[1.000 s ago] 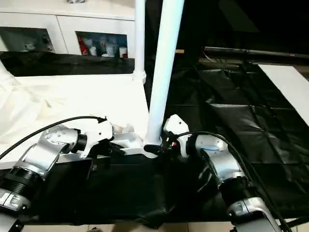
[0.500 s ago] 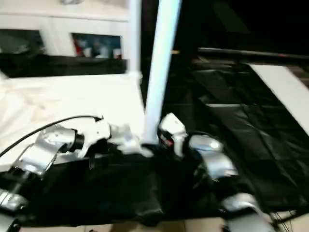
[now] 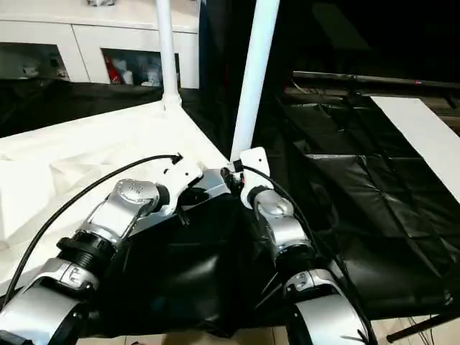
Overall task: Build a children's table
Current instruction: Rotate leg to tighten
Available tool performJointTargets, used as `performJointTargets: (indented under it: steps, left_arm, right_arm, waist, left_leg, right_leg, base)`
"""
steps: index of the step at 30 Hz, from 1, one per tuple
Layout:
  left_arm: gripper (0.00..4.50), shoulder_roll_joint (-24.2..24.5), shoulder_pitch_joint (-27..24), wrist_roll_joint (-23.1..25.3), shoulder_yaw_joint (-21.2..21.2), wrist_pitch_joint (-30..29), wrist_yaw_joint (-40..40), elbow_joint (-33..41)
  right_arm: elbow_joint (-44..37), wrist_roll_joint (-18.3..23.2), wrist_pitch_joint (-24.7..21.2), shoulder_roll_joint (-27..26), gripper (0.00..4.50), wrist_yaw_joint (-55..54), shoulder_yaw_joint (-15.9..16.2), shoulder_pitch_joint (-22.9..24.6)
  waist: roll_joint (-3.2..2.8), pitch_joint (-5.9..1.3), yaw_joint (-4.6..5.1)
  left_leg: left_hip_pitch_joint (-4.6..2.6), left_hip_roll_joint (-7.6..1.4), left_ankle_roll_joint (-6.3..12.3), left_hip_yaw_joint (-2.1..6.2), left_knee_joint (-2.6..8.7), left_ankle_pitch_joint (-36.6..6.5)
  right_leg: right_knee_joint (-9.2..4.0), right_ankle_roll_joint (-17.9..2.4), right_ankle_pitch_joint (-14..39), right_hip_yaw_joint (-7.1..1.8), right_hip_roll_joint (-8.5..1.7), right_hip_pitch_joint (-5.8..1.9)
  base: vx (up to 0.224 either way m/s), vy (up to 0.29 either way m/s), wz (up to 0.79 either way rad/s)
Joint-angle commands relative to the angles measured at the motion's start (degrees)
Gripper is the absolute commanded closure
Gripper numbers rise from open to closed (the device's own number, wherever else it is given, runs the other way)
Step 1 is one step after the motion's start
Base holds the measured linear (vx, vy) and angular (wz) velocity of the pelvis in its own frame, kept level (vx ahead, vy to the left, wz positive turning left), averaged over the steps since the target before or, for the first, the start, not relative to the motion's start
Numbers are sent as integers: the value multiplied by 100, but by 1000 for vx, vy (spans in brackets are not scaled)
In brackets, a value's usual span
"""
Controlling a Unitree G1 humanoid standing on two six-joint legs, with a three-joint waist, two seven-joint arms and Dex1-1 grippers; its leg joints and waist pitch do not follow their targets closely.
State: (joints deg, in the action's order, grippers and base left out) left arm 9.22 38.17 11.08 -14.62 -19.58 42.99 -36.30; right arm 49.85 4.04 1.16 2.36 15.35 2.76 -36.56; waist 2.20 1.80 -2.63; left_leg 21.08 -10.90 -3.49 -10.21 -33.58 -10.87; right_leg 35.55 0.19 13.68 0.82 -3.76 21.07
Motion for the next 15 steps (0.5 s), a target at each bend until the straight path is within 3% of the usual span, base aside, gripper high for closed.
performJointTargets:
  steps: [1,3,4,7,8,10,12,15]
  left_arm:
    - [450,81,-291,159,-308,-51,135,-328]
    - [450,140,-303,127,-348,-7,255,-318]
    - [450,214,-326,101,-399,66,446,-266]
    - [450,351,-349,70,-465,221,729,-192]
    - [450,501,-387,73,-540,435,979,-95]
    - [450,682,-456,46,-634,708,1320,62]
    - [450,801,-540,-133,-593,547,1641,295]
    - [450,1157,-751,-426,-686,723,2474,789]
  right_arm:
    - [-316,230,67,-128,115,964,214,116]
    - [-456,271,26,-38,108,1153,221,140]
    - [-598,273,-8,95,94,1369,289,176]
    - [-911,281,-108,420,67,1929,483,277]
    - [-1142,257,-86,753,67,2437,641,399]
    - [-1374,198,-14,1112,67,2991,772,544]
    - [-1546,205,0,1377,67,3393,804,648]
    - [-1728,299,-9,1677,67,3961,810,745]
  waist:
    - [-53,-222,-32]
    - [-26,-229,-27]
    - [-53,-237,-20]
    - [-52,-251,-29]
    - [-101,-251,-28]
    - [-58,-259,-38]
    - [-64,-260,-59]
    - [-49,-250,-80]
  left_leg:
    - [-68,-232,87,78,461,-1190]
    - [-61,-231,131,70,458,-1094]
    - [-57,-226,148,70,455,-992]
    - [-38,-225,250,64,427,-715]
    - [-39,-226,261,74,427,-655]
    - [-43,-227,366,68,401,-598]
    - [-52,-234,447,54,392,-515]
    - [-64,-245,445,54,408,-628]
  right_leg:
    - [-454,-1110,419,-180,-402,-106]
    - [-446,-1155,231,-177,-390,-128]
    - [-436,-1195,93,-177,-389,-142]
    - [-394,-1295,-331,-170,-384,-188]
    - [-386,-1327,-440,-163,-380,-190]
    - [-372,-1344,-693,-162,-365,-217]
    - [-358,-1434,-890,-163,-366,-205]
    - [-365,-1509,-648,-160,-371,-199]
  base:
    - [0,0,0]
    - [0,0,0]
    - [0,0,0]
    - [0,0,0]
    - [0,0,0]
    - [0,0,0]
    - [0,0,0]
    - [0,0,0]
